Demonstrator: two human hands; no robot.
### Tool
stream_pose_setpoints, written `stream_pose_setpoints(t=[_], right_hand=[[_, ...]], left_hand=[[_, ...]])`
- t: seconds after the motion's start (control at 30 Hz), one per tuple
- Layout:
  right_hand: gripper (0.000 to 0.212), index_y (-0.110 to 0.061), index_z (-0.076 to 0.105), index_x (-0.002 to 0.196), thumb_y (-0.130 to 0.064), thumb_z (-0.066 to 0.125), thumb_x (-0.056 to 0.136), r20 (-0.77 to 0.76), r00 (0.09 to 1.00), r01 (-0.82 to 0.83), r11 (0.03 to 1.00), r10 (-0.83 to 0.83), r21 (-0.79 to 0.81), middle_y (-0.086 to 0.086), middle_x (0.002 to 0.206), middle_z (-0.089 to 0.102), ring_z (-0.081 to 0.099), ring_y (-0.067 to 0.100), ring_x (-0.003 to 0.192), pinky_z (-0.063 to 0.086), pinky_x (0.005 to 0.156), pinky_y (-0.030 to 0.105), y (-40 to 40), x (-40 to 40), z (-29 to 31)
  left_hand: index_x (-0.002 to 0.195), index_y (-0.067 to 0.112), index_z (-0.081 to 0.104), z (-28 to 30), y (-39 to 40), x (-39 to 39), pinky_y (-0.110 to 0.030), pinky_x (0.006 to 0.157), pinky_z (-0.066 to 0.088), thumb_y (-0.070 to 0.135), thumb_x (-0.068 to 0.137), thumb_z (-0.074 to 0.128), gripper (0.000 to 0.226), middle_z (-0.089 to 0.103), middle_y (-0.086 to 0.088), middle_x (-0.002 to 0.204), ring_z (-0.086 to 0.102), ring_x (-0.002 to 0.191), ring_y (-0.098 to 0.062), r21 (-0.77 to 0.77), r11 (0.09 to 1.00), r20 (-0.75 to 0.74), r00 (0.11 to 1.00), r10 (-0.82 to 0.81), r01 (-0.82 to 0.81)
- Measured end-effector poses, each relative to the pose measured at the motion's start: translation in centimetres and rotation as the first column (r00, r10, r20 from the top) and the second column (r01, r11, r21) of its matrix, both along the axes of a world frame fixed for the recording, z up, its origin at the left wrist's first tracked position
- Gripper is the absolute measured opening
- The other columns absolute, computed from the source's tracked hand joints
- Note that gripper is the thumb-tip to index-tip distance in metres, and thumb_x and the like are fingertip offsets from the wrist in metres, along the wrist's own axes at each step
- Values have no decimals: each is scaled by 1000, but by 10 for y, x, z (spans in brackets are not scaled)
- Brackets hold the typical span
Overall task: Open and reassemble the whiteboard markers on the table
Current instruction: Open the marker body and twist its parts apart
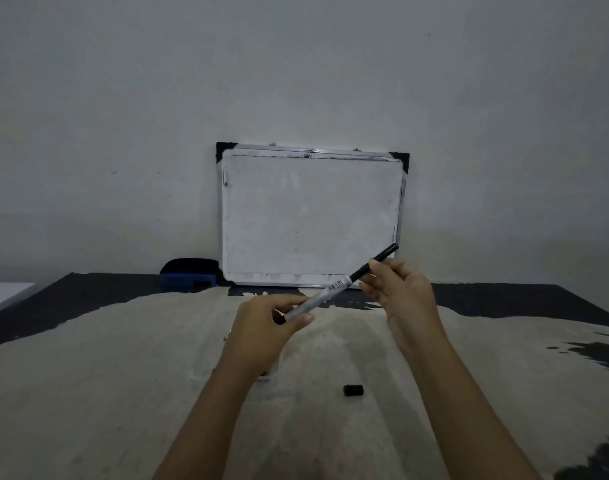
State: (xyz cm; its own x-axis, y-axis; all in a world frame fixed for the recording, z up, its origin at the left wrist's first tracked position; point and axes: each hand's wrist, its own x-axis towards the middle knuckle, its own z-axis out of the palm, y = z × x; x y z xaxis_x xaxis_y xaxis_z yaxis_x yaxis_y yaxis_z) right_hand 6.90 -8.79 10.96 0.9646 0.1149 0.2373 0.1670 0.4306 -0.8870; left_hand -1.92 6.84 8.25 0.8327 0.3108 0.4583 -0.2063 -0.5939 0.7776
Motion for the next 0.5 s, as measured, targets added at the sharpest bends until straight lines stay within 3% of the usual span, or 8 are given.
stream_pose_setpoints(t=[0.03,0.2,0.37,0.5], right_hand=[[3,-8,59,88,-5,60,87,28,1000,15,999,-14,-30,-3,62,68,65,11,60,57,62,19,1,-2,0],[37,-21,45,116,-4,60,87,187,978,123,976,-89,-178,9,81,71,69,8,64,54,59,14,2,-11,-2],[17,-8,63,102,-5,61,86,272,960,138,951,-61,-277,11,84,71,70,5,69,58,66,17,4,-10,-6],[10,-8,70,90,-5,61,86,207,977,18,959,43,-283,7,81,71,68,4,68,56,65,15,2,-6,-10]], left_hand=[[103,22,70,1,0,0,0,57,42,19,77,70,25,60,21,71,53,61,18,-4,1000,1,1000,-8,8],[100,23,70,3,-3,-1,0,54,41,19,77,70,24,61,22,69,54,60,16,-10,999,9,999,-35,35],[98,24,72,0,-1,2,-4,54,44,21,77,71,22,64,21,70,56,58,12,-59,998,35,999,-5,7],[100,24,71,-3,1,4,-4,56,46,21,77,70,22,66,19,74,56,61,13,-61,998,25,1000,12,-11]])
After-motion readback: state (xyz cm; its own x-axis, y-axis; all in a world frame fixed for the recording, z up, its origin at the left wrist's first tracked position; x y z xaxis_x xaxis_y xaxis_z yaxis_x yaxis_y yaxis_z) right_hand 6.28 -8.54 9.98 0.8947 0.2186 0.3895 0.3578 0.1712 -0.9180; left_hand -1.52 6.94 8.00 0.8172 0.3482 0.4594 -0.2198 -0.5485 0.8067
